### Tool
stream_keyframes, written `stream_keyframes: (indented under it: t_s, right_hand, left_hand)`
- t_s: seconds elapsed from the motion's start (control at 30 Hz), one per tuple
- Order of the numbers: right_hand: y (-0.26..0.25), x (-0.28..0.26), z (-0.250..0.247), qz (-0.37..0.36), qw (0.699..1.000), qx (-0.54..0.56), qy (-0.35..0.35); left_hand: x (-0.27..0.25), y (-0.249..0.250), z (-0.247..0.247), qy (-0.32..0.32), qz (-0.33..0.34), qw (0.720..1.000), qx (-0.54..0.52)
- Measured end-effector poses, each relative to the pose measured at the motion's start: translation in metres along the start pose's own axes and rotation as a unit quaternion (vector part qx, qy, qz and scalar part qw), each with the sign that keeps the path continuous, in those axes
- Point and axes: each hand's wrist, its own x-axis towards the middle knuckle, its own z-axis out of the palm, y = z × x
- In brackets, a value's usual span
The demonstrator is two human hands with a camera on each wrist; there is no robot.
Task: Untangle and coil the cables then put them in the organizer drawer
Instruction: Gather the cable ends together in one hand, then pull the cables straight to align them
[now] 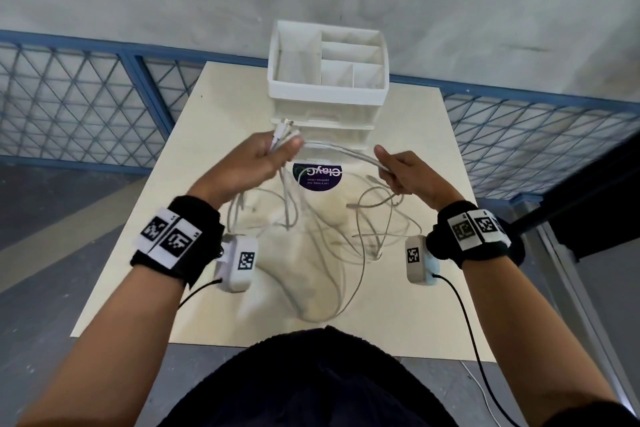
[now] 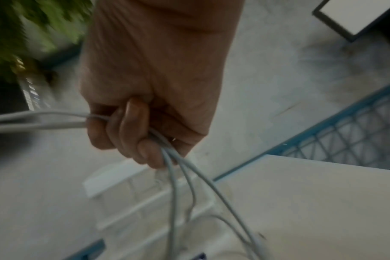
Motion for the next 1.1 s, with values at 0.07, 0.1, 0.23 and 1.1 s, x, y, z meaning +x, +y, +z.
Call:
stream_keyframes:
  t_s: [0.07,0.1,0.23,1.1]
  right_hand:
    - [0.017,0.001,-0.001,0.011,1.0,0.006,0.017]
    - [0.024,0.001,0.0,0.016,1.0,0.0,0.023]
    - [0.044,0.001,-0.001,0.036,0.998,0.017,0.055]
    - [0.164,-0.059,0.064,0.023,0.964,-0.249,0.086]
  left_hand:
    - [-0.004,0.001,-0.015,0.026,0.002,0.999,0.043]
    - [-0.007,0.001,-0.02,0.037,0.002,0.998,0.054]
    - [-0.014,0.004,-0.026,0.063,-0.002,0.995,0.078]
    - [-0.067,-0.074,0.082,-0.339,-0.219,0.864,0.3]
